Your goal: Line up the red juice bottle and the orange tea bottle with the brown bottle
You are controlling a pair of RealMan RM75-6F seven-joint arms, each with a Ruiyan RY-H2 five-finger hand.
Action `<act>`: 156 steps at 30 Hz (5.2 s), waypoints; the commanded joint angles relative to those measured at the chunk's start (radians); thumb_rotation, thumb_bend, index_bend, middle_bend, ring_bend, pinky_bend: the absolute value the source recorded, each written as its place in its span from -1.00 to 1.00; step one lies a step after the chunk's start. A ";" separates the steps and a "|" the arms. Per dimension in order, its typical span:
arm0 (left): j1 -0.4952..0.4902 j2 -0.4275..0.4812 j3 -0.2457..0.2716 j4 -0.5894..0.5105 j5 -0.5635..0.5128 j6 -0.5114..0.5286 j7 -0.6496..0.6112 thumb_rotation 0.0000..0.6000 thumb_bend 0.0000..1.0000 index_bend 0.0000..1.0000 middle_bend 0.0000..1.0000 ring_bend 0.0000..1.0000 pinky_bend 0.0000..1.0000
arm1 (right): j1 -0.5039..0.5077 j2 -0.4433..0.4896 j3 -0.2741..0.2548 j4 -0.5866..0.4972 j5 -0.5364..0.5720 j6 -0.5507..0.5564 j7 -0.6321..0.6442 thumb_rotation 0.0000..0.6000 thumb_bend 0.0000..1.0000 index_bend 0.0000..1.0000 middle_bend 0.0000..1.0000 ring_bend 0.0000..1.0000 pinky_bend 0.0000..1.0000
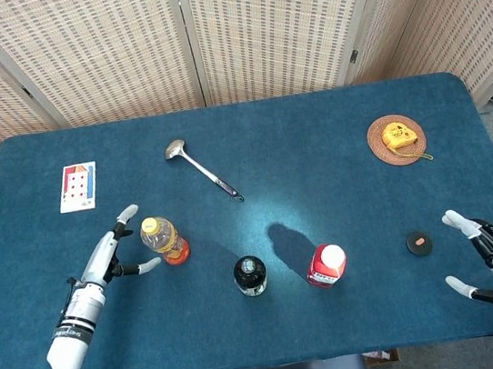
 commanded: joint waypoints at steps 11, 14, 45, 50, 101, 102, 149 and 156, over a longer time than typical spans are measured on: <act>-0.032 -0.051 -0.003 0.023 0.007 -0.018 -0.081 1.00 -0.86 -0.77 -0.98 -1.00 -0.73 | -0.005 0.006 0.005 0.001 -0.002 -0.001 0.015 1.00 -1.00 -0.80 -0.51 -0.55 -0.20; -0.042 -0.066 -0.001 0.037 0.002 -0.022 -0.081 1.00 -0.86 -0.70 -0.94 -0.99 -0.73 | -0.006 0.007 0.006 0.000 -0.005 0.001 0.015 1.00 -1.00 -0.80 -0.51 -0.55 -0.20; -0.049 -0.151 -0.006 0.052 -0.011 0.119 0.007 1.00 -0.86 0.29 0.01 -0.54 -0.60 | -0.012 0.009 0.017 0.003 -0.007 0.002 0.037 1.00 -1.00 -0.80 -0.48 -0.55 -0.20; -0.038 -0.145 0.000 0.030 0.015 0.148 0.011 1.00 -0.86 0.31 0.04 -0.52 -0.59 | -0.012 0.010 0.018 0.004 -0.006 0.002 0.041 1.00 -1.00 -0.80 -0.48 -0.55 -0.20; 0.057 -0.107 0.150 -0.190 0.163 0.277 0.169 1.00 -0.86 0.34 0.08 -0.52 -0.59 | -0.013 0.018 0.001 0.000 -0.039 -0.002 0.045 1.00 -1.00 -0.77 -0.48 -0.55 -0.20; 0.058 -0.106 0.151 -0.190 0.164 0.277 0.170 1.00 -0.86 0.34 0.08 -0.52 -0.59 | -0.013 0.018 0.001 0.000 -0.039 -0.002 0.045 1.00 -1.00 -0.77 -0.48 -0.55 -0.20; 0.078 -0.014 0.178 -0.304 0.113 0.238 0.219 1.00 -0.91 -1.00 -1.00 -0.91 -0.59 | -0.010 0.013 -0.002 0.000 -0.045 -0.009 0.035 1.00 -1.00 -0.77 -0.48 -0.55 -0.20; 0.084 0.045 0.199 -0.345 0.127 0.240 0.267 1.00 -0.92 -1.00 -1.00 -0.92 -0.59 | -0.009 0.011 -0.003 0.000 -0.045 -0.013 0.032 1.00 -1.00 -0.77 -0.48 -0.55 -0.20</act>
